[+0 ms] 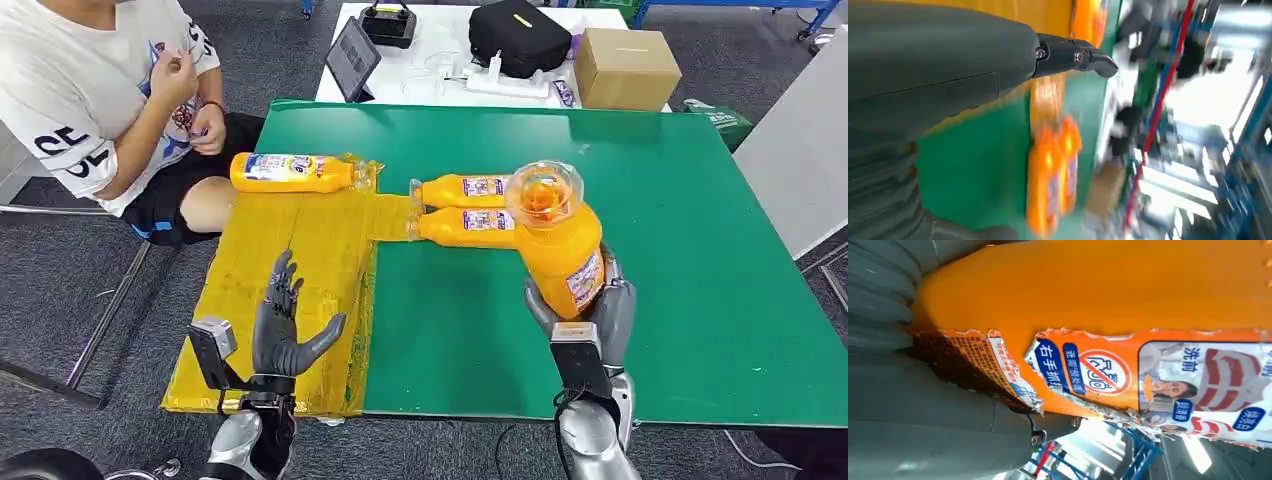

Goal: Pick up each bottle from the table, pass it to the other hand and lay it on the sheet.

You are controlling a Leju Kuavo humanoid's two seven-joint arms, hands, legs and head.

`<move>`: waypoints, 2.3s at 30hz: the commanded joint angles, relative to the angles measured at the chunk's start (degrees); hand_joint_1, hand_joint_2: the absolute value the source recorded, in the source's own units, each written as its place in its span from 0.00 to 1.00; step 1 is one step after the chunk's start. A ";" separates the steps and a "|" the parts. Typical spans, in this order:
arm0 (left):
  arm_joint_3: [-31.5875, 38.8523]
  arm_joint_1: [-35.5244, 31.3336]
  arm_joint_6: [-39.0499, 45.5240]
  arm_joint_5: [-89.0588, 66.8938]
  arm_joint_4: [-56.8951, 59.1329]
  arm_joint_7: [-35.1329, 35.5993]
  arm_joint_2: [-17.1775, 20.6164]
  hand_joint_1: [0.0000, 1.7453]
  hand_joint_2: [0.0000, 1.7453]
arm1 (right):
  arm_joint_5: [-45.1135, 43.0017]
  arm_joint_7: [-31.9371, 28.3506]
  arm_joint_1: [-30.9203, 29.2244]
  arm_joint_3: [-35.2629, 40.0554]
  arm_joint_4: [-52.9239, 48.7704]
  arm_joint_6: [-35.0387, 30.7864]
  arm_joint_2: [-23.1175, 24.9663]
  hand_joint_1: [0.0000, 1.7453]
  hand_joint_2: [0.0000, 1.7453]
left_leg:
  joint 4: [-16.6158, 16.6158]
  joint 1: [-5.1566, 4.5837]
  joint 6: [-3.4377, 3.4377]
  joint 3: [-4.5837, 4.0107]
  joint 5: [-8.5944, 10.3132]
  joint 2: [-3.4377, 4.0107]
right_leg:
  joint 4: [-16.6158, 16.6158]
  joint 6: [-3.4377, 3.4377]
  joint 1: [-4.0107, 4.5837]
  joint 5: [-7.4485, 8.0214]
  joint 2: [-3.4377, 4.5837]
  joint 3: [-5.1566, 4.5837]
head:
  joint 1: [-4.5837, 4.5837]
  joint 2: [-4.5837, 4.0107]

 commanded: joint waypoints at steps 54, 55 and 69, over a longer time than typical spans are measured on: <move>-16.44 -3.06 -14.78 -4.40 7.06 4.07 6.71 1.00 1.00 | 5.71 -0.97 -13.72 21.20 46.93 7.66 11.59 1.00 1.00 | -0.07 0.06 -0.04 0.15 -0.03 0.13 | -0.02 -0.07 0.06 -0.02 0.08 0.09 | 0.02 0.00; -16.44 -3.06 -14.78 -4.40 7.06 4.07 6.71 1.00 1.00 | 5.71 -0.97 -13.72 21.20 46.93 7.66 11.59 1.00 1.00 | -0.08 0.12 -0.08 0.40 -0.13 0.25 | -0.06 -0.14 0.14 -0.07 0.15 0.32 | 0.04 0.00; -13.72 -1.86 -24.50 17.10 7.44 8.28 8.00 1.00 1.00 | 5.24 -2.81 -13.31 20.30 42.24 4.15 10.81 0.00 0.00 | -0.05 0.06 -0.03 0.09 -0.03 0.16 | 0.01 -0.06 0.06 -0.01 0.12 0.02 | 0.00 0.00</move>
